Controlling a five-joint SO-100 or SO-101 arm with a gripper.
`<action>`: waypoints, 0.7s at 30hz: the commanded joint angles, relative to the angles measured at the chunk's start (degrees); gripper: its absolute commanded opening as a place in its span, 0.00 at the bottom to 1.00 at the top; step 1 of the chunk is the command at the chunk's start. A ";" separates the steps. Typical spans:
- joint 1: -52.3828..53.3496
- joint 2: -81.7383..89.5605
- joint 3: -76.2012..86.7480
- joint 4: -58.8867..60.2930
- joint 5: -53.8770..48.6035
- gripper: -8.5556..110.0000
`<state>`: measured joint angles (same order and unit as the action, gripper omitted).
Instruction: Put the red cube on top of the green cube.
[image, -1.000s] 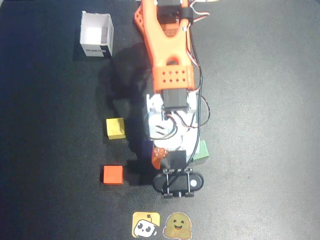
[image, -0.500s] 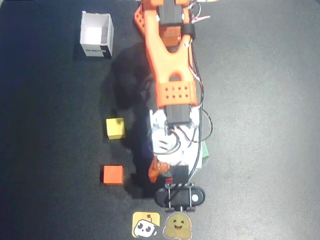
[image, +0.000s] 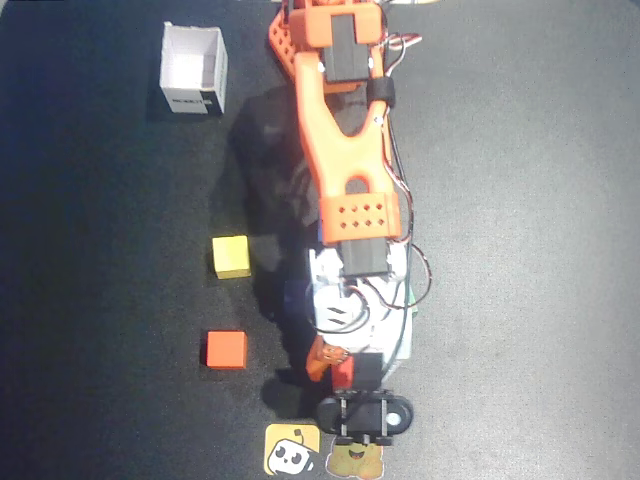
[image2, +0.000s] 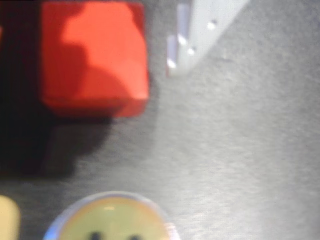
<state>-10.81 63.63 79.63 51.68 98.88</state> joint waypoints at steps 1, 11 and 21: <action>-0.70 0.44 -3.08 -1.05 0.62 0.29; -0.79 -1.49 -1.67 -2.02 0.62 0.28; -0.18 -1.93 1.05 -4.04 0.88 0.14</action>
<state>-10.99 60.91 81.12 48.52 99.40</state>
